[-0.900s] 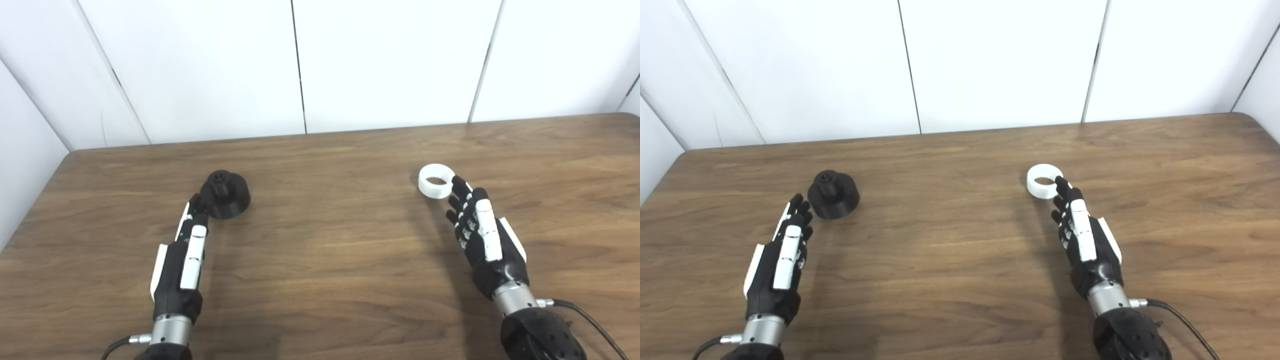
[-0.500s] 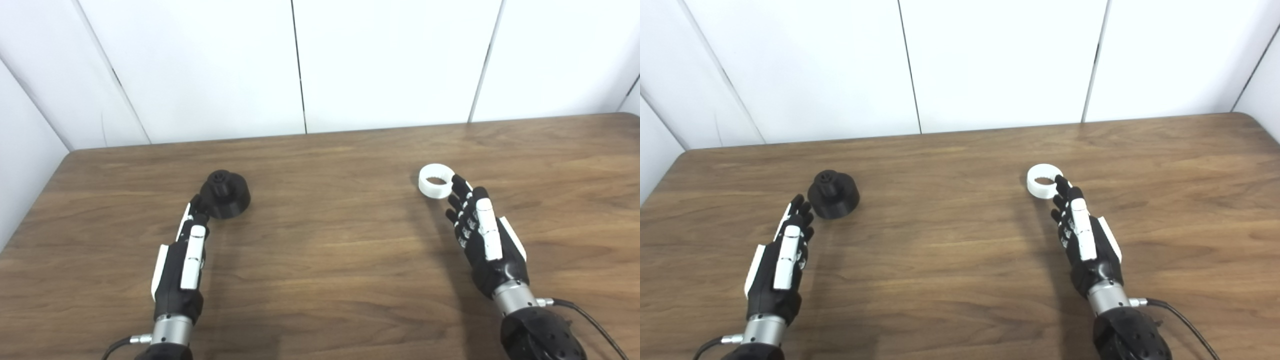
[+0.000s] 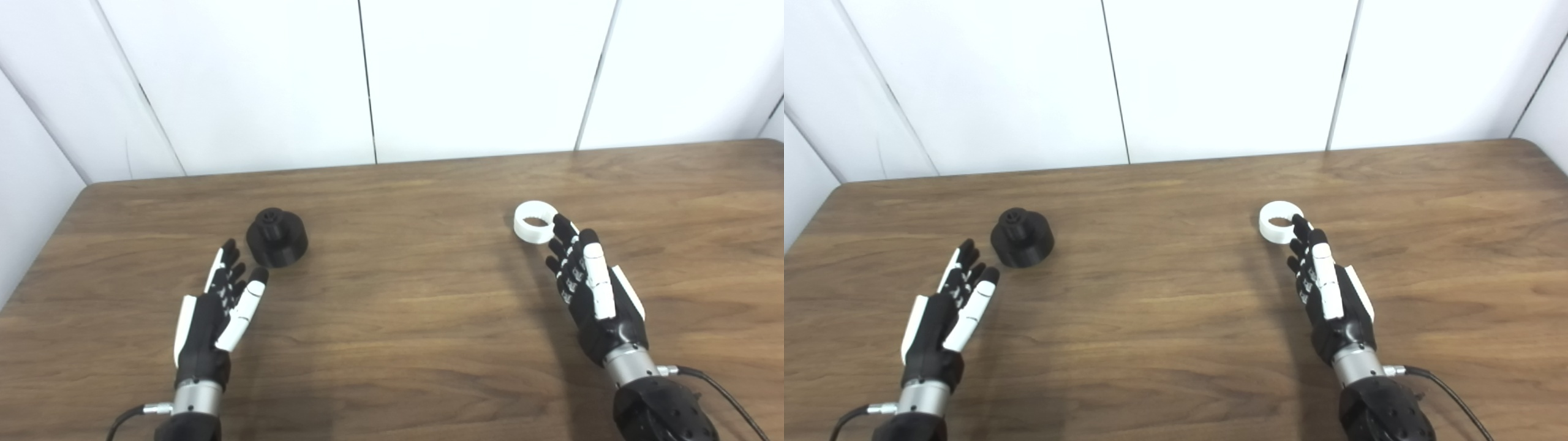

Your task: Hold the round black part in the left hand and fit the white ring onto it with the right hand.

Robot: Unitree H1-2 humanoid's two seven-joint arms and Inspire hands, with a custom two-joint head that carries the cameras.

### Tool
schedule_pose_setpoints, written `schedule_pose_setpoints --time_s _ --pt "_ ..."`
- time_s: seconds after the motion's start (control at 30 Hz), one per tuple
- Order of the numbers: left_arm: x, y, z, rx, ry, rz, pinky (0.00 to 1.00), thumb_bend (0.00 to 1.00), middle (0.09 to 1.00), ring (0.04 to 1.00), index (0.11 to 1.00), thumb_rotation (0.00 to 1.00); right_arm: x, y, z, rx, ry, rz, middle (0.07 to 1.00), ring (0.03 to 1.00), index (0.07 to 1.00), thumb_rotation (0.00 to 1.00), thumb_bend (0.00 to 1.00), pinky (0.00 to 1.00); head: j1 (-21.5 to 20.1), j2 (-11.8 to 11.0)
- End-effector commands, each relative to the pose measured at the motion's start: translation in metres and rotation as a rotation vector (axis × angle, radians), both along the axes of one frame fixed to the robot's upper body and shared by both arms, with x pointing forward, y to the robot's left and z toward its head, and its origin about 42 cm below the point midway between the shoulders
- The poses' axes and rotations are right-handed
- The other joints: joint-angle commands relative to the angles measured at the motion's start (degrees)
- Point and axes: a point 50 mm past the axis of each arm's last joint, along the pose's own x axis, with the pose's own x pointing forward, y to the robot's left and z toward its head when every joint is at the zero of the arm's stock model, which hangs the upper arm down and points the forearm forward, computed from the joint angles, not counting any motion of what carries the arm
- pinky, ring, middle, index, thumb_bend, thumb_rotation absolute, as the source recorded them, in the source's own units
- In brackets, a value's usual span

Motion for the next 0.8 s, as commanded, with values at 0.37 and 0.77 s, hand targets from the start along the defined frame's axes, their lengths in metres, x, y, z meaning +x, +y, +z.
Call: schedule_pose_setpoints --time_s 0.37,0.77 --pt "0.045 0.039 0.047 0.252 -0.083 0.04 0.79 0.99 0.932 0.886 0.953 0.36 0.01 0.005 0.016 -0.002 -0.075 0.021 0.991 0.993 0.95 1.0 0.52 1.0 0.5 -0.4" --pt "0.086 0.064 0.056 0.405 0.021 -0.039 0.89 1.0 0.977 0.957 0.96 0.28 0.008 0.007 0.016 -0.015 -0.074 0.011 0.983 0.98 0.94 1.0 0.52 1.0 0.2 -1.1"
